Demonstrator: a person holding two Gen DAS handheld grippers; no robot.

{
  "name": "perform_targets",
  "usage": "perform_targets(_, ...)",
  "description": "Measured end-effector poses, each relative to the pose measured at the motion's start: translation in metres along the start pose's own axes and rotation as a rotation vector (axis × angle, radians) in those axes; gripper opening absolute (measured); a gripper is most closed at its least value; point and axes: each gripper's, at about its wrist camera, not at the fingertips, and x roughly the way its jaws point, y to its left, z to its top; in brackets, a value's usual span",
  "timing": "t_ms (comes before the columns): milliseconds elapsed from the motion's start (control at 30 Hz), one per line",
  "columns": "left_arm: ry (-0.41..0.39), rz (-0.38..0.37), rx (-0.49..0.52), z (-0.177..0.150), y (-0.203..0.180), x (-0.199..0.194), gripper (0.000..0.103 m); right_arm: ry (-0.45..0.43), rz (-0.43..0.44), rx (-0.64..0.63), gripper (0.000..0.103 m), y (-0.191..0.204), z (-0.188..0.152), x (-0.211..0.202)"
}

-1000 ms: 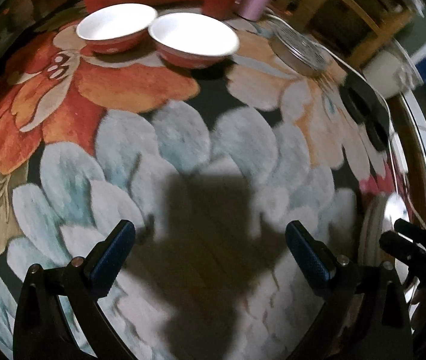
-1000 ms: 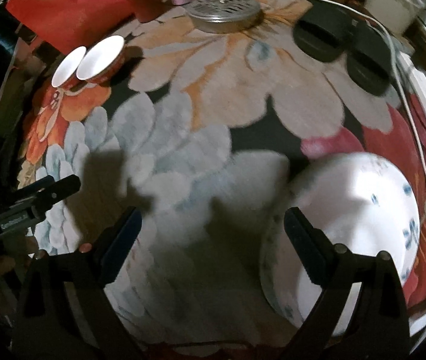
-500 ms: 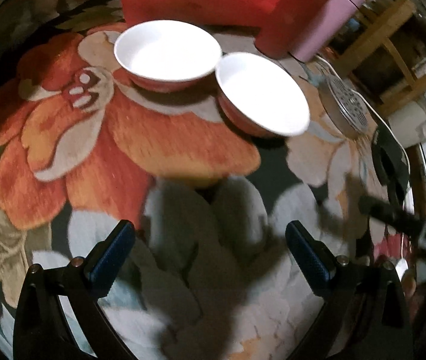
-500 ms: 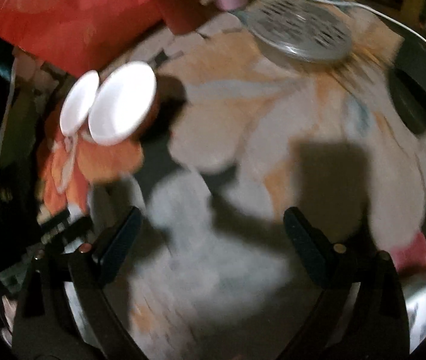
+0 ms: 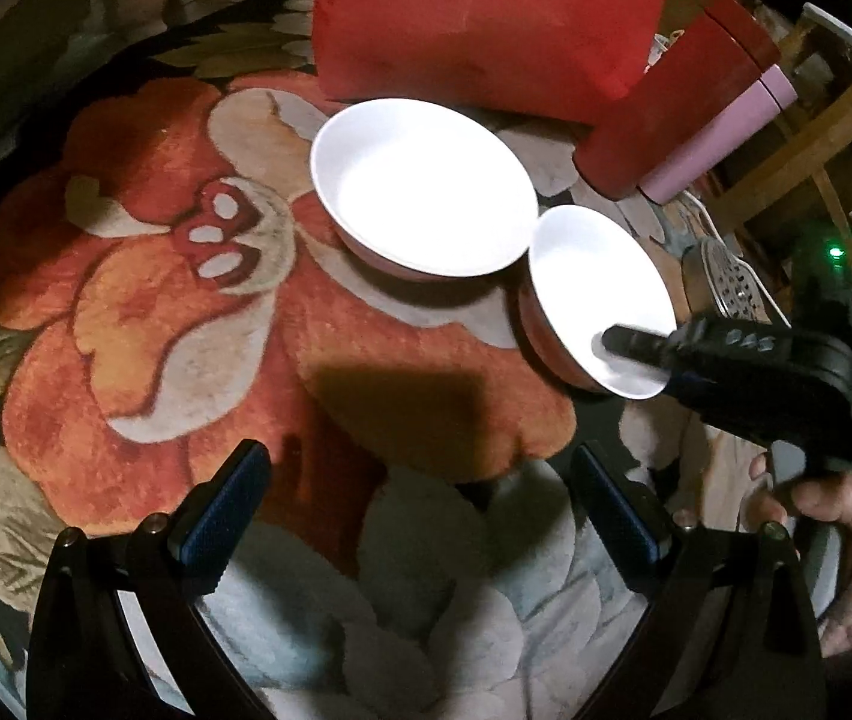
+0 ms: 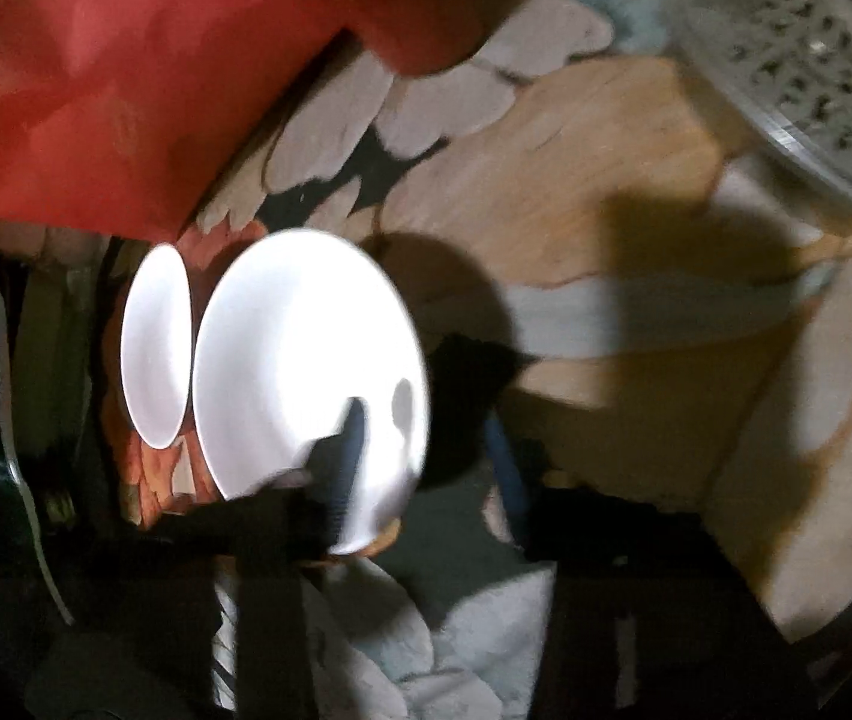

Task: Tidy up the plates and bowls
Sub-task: 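Move the right tool to the white bowls by the red bag and grasp a rim, then lift the white bowl with the right tool and carry it over the stack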

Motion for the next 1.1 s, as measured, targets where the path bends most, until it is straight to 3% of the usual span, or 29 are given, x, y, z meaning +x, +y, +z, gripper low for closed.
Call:
perform_targets(33, 0.001, 0.000, 0.000, -0.001, 0.001, -0.001, 0.100, 0.009, 0.003, -0.010, 0.015, 0.002, 0.001, 0.003)
perform_targets(133, 0.002, -0.006, -0.003, -0.002, 0.005, -0.004, 0.100, -0.006, -0.007, -0.054, 0.015, 0.008, -0.008, -0.001)
perform_targets(200, 0.000, -0.014, -0.002, -0.003, 0.003, -0.004, 0.099, 0.021, 0.031, -0.062, 0.015, 0.005, -0.019, -0.005)
perform_targets(367, 0.009, -0.039, 0.020, -0.006, 0.001, -0.007, 0.088, 0.118, 0.150, -0.102, 0.015, -0.003, -0.052, -0.013)
perform_targets(467, 0.032, -0.051, 0.029, -0.009, -0.005, 0.001, 0.080, 0.177, 0.176, -0.158, 0.015, -0.003, -0.069, -0.011)
perform_targets(600, 0.130, -0.066, 0.059, -0.018, -0.016, 0.026, 0.042, 0.168, 0.158, -0.171, 0.018, -0.004, -0.078, -0.012)
perform_targets(667, 0.110, -0.054, 0.093, -0.021, -0.022, 0.026, 0.035, 0.138, 0.116, -0.174, 0.018, -0.003, -0.080, -0.015)
perform_targets(733, 0.131, -0.081, 0.107, -0.022, -0.029, 0.029, 0.017, 0.106, 0.094, -0.185, 0.018, 0.005, -0.079, -0.018)
perform_targets(867, 0.102, -0.066, 0.133, -0.026, -0.038, 0.024, 0.017, 0.045, -0.007, -0.256, 0.019, 0.021, -0.087, -0.022)
perform_targets(1100, 0.106, -0.068, 0.149, -0.043, -0.037, 0.007, 0.017, 0.019, -0.021, -0.281, 0.015, 0.023, -0.100, -0.032)
